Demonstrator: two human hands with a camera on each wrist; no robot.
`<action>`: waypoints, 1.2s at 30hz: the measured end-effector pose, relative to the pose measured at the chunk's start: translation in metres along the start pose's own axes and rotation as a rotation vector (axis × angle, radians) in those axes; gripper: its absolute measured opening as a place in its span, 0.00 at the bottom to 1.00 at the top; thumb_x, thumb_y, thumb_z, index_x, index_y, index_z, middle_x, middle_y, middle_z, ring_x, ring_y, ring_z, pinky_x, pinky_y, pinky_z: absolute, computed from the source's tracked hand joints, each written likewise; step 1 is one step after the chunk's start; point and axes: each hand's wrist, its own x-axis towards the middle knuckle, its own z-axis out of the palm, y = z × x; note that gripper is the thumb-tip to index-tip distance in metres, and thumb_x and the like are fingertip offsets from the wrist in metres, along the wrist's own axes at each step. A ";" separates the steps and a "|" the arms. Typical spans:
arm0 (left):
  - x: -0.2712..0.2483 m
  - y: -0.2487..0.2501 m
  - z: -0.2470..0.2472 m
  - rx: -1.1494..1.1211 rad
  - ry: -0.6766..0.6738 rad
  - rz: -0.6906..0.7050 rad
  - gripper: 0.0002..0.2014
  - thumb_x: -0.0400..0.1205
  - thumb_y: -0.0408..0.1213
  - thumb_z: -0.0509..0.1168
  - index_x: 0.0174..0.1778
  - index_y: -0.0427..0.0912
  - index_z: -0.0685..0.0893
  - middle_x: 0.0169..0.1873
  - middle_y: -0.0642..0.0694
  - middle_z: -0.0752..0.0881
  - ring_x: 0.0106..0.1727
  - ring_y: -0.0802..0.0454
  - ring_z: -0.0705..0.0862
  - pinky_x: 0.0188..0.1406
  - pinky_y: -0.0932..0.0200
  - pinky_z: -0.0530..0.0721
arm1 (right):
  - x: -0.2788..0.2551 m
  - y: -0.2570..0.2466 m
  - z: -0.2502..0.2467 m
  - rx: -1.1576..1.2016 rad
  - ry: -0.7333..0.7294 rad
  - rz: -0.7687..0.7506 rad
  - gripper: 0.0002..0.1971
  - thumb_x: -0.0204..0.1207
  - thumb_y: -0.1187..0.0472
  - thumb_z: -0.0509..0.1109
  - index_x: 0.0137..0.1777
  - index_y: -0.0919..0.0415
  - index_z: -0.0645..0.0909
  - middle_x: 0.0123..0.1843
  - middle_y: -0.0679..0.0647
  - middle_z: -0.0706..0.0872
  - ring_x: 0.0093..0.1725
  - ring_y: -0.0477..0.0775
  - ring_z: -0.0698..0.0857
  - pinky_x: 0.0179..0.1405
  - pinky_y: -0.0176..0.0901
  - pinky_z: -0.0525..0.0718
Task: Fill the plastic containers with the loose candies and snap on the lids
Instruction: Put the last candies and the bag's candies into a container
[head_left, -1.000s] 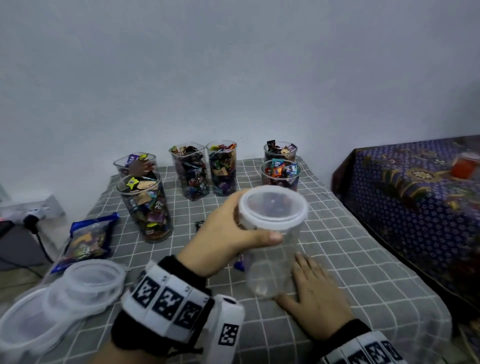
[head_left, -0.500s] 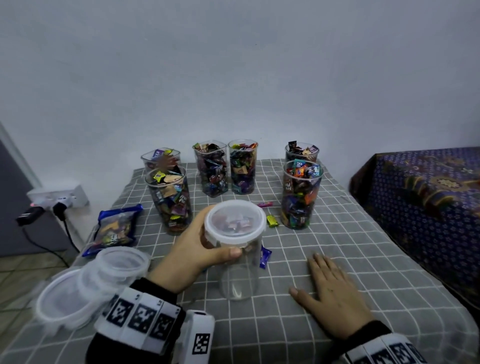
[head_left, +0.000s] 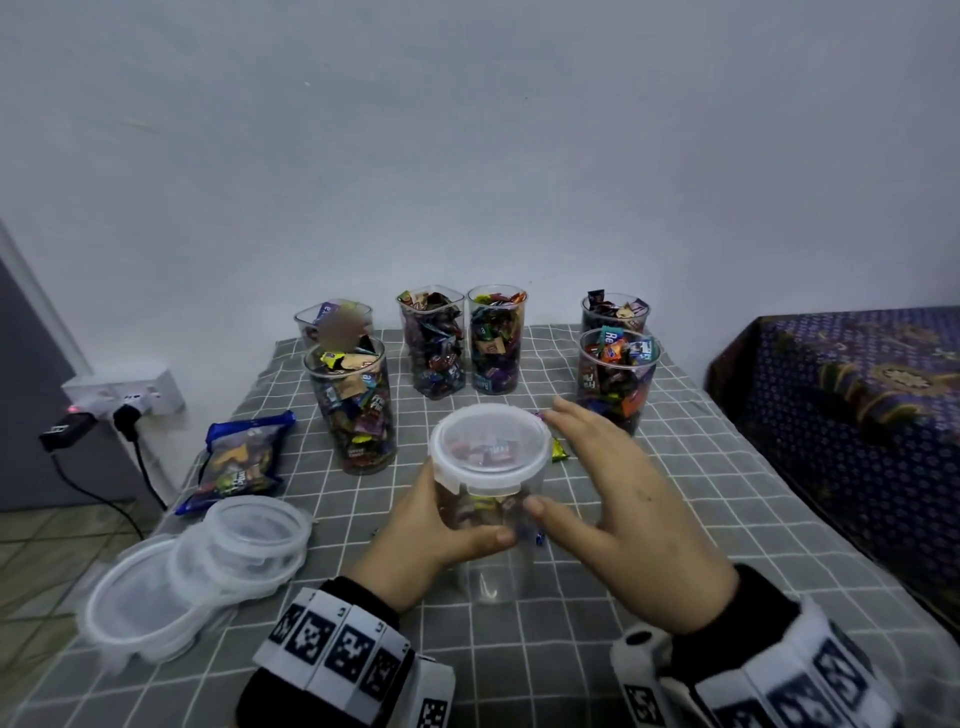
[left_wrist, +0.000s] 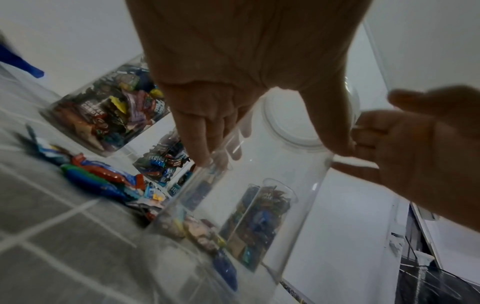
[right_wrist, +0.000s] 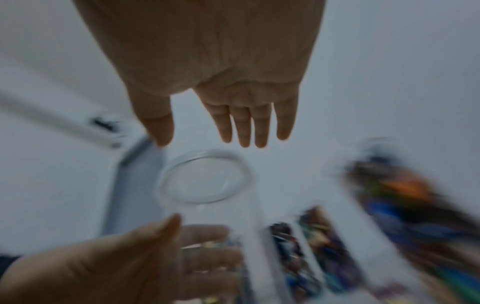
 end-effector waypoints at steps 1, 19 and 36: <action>0.000 0.000 0.000 0.008 0.001 0.013 0.45 0.56 0.38 0.82 0.70 0.48 0.70 0.59 0.57 0.86 0.61 0.62 0.83 0.53 0.70 0.80 | 0.008 -0.005 0.005 -0.064 -0.005 -0.067 0.33 0.70 0.41 0.61 0.74 0.55 0.71 0.76 0.49 0.72 0.76 0.44 0.66 0.76 0.39 0.62; 0.005 -0.006 0.000 0.183 0.050 0.077 0.46 0.59 0.46 0.81 0.74 0.52 0.70 0.63 0.55 0.83 0.66 0.58 0.81 0.67 0.48 0.78 | 0.030 -0.003 0.047 -0.326 0.223 -0.281 0.25 0.68 0.46 0.66 0.54 0.66 0.86 0.57 0.59 0.88 0.60 0.59 0.86 0.65 0.50 0.75; 0.005 -0.007 -0.001 0.113 0.047 0.032 0.39 0.60 0.38 0.79 0.68 0.41 0.76 0.56 0.50 0.87 0.56 0.61 0.85 0.48 0.69 0.81 | 0.037 -0.011 0.057 -0.274 0.351 -0.208 0.20 0.66 0.45 0.71 0.45 0.63 0.87 0.50 0.56 0.90 0.54 0.57 0.87 0.63 0.44 0.78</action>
